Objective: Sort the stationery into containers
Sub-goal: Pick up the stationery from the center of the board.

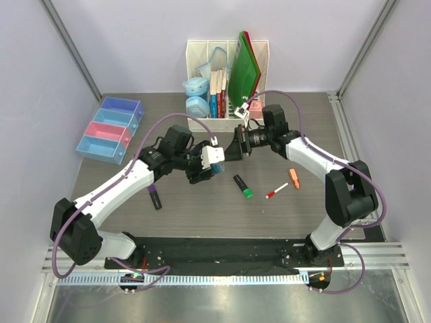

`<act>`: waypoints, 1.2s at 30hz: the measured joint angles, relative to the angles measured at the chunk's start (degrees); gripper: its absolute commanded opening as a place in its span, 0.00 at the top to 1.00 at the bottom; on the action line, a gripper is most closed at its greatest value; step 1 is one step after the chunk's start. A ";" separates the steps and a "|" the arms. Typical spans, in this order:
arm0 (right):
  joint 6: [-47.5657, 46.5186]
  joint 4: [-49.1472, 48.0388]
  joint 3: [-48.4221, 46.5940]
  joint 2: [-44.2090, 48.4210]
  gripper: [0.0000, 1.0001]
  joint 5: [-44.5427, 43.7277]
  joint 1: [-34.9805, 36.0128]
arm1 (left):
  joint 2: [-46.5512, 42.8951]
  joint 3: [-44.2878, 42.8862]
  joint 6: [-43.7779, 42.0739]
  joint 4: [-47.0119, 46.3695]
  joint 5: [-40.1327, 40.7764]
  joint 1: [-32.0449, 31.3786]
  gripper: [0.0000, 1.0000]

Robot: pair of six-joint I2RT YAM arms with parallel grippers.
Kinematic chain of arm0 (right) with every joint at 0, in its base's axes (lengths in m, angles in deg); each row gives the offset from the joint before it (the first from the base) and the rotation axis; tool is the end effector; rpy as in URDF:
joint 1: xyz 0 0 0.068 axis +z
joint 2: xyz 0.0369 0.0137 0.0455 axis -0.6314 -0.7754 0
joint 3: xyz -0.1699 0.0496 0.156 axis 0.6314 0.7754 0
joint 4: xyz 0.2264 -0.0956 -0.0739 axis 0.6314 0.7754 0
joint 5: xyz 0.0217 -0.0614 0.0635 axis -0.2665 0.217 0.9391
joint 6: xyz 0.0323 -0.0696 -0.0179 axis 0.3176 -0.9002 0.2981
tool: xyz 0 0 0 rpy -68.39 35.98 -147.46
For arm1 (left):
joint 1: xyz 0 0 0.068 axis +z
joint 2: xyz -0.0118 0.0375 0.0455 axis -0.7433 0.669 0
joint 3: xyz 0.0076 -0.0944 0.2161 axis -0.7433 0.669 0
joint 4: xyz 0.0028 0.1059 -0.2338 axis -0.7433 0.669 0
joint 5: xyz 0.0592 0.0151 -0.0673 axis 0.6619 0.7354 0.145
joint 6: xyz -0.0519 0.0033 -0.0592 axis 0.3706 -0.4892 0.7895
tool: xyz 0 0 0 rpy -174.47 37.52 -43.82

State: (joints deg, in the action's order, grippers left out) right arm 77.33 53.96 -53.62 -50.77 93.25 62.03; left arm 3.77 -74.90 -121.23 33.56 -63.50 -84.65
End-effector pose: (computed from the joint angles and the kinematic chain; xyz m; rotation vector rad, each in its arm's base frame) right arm 0.3140 0.1981 0.2227 -0.8424 1.9652 1.5502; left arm 0.2333 -0.2110 0.2405 1.5638 1.6845 -0.5279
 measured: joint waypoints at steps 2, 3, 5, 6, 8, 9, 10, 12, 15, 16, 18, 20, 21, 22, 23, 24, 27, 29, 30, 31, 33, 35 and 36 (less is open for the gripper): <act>0.00 0.00 0.02 0.02 0.01 0.22 0.07 | 0.00 0.00 0.00 -0.07 0.35 -0.04 1.00; 0.00 0.00 0.02 0.07 0.01 0.35 0.07 | 0.02 0.00 0.00 -0.17 0.46 -0.04 1.00; -0.02 0.02 0.02 0.17 0.01 0.48 0.09 | 0.09 0.00 -0.02 -0.42 0.59 -0.04 1.00; -0.04 0.15 0.02 0.26 0.01 0.55 0.11 | 0.11 0.00 -0.07 -0.44 0.79 -0.04 1.00; -0.11 0.50 0.04 0.37 0.01 0.74 0.15 | 0.13 0.02 -0.20 -0.48 1.11 -0.04 1.00; -0.22 0.68 0.09 0.44 0.01 0.83 0.17 | 0.13 0.02 -0.24 -0.52 1.31 -0.04 1.00; -0.33 0.81 0.22 0.52 0.01 0.87 0.17 | 0.13 0.02 -0.26 -0.59 1.51 -0.04 1.00; -0.68 1.44 0.42 0.85 0.01 0.92 0.20 | 0.15 0.04 -0.37 -0.72 1.86 -0.04 1.00; -1.20 2.12 0.66 1.42 0.00 1.05 0.22 | 0.15 0.15 -0.44 -0.85 2.10 -0.04 1.00; -1.33 2.36 0.68 1.64 0.00 1.11 0.22 | 0.15 0.17 -0.46 -0.83 2.23 -0.04 1.00; -1.36 2.67 0.68 2.08 0.00 1.25 0.22 | 0.24 0.17 -0.46 -0.85 2.40 -0.04 1.00; -1.38 2.91 0.68 2.62 0.00 1.29 0.24 | 0.39 0.17 -0.46 -0.87 2.45 -0.04 1.00; -1.38 2.91 0.68 2.82 0.00 1.29 0.26 | 0.50 0.20 -0.46 -0.87 2.45 -0.04 1.00; -1.38 2.91 0.68 2.99 0.00 1.36 0.28 | 0.63 0.17 -0.46 -0.92 2.45 -0.07 1.00; -1.38 2.86 0.68 3.13 0.00 1.42 0.31 | 0.81 0.17 -0.46 -0.96 2.45 -0.07 1.00; -1.38 2.84 0.68 3.15 0.00 1.46 0.37 | 0.98 0.17 -0.44 -1.03 2.43 -0.11 1.00; -1.38 2.89 0.68 3.13 0.00 1.46 0.70 | 1.31 0.17 -0.42 -1.22 2.45 -0.24 1.00; -1.38 2.80 0.68 3.13 0.00 1.46 0.94 | 1.33 0.17 -0.42 -1.29 2.45 -0.46 1.00; -1.40 2.84 0.68 3.10 0.00 1.46 1.07 | 1.33 0.17 -0.42 -1.29 2.43 -0.59 1.00; -1.42 2.82 0.68 3.08 0.00 1.46 1.07 | 1.33 0.17 -0.39 -1.29 2.43 -0.81 1.00; -1.46 2.82 0.68 3.06 0.00 1.44 1.18 | 1.33 0.17 -0.37 -1.29 2.43 -1.03 1.00; -1.57 2.80 0.68 2.93 0.00 1.44 1.36 | 1.33 0.17 -0.33 -1.29 2.43 -1.18 1.00; -1.57 2.80 0.68 2.84 0.00 1.40 1.38 | 1.33 0.17 -0.33 -1.29 2.43 -1.22 1.00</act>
State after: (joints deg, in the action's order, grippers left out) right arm 75.76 56.75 -52.95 -47.93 94.65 63.41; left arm 5.11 -74.73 -121.56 32.27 -61.08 -85.88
